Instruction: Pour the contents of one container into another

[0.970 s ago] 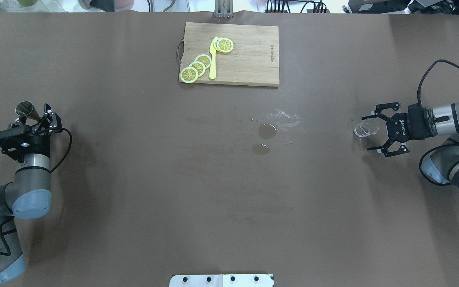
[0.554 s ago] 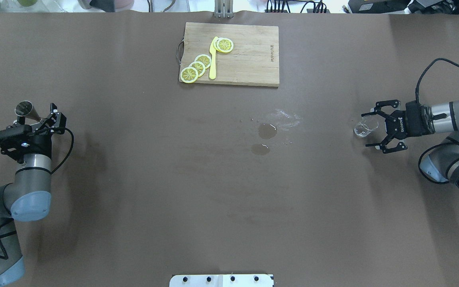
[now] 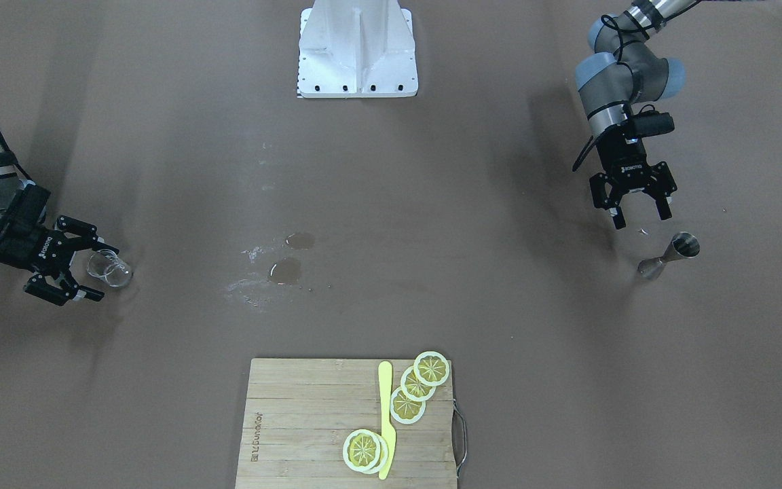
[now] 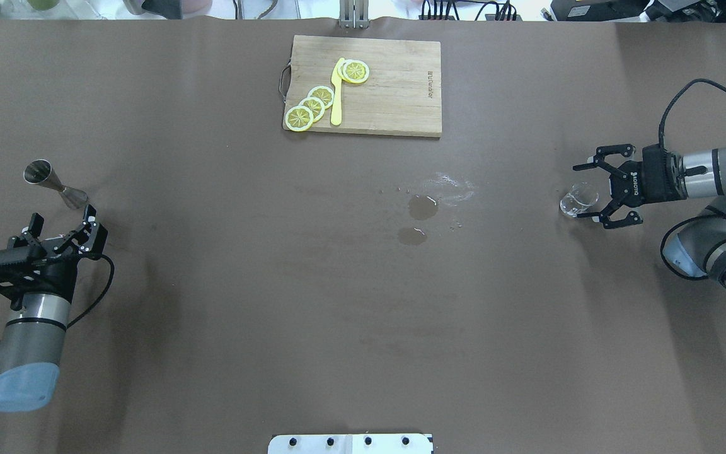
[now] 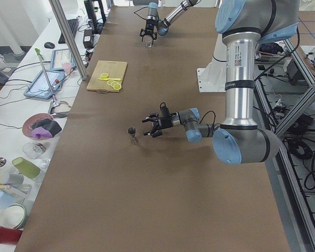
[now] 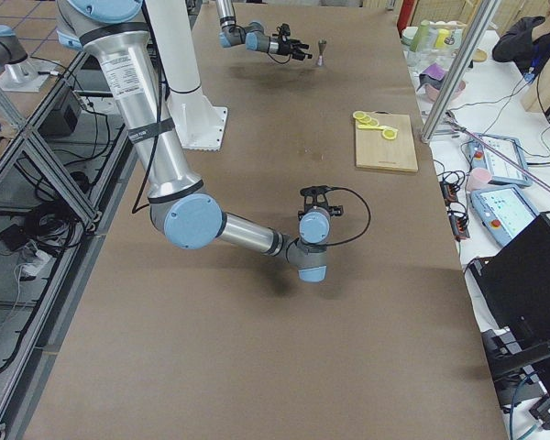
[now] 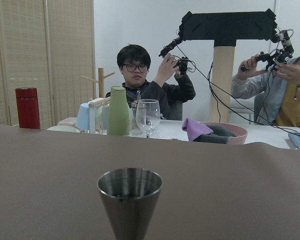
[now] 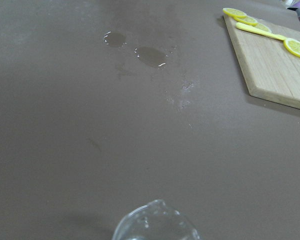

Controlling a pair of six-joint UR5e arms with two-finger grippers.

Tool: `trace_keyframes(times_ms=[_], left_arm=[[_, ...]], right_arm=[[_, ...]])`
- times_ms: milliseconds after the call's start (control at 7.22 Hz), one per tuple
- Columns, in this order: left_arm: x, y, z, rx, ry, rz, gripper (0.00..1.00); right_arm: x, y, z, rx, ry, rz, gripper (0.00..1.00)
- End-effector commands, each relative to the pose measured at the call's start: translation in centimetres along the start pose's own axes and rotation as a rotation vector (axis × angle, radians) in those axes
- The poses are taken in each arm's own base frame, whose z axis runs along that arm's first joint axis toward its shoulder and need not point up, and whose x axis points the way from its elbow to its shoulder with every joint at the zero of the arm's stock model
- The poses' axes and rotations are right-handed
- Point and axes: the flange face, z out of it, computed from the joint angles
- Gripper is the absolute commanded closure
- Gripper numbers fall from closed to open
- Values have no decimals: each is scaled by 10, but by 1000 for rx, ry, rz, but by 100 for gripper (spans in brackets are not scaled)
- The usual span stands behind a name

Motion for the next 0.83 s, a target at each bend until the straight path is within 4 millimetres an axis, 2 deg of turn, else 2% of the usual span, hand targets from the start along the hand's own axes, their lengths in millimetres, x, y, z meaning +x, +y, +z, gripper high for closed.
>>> trace_keyframes(times_ms=[0, 139, 277, 416, 554, 693], left_arm=[[-4, -5, -30, -11, 43, 15, 3], [-5, -10, -31, -15, 46, 29, 3], [4, -15, -35, -79, 68, 180, 3], [13, -33, -40, -98, 142, 229, 3], [15, -52, -41, -166, 267, 76, 5], [9, -88, -14, -168, 335, 192, 5]], right_arm=[[6, -8, 0, 15, 7, 43, 0], [7, -11, -1, 21, 8, 55, 0], [7, -14, -1, 29, 4, 96, 0], [6, -18, -2, 37, -1, 157, 0], [7, -25, -3, 48, -1, 198, 0], [13, -33, -7, 62, 8, 212, 0]])
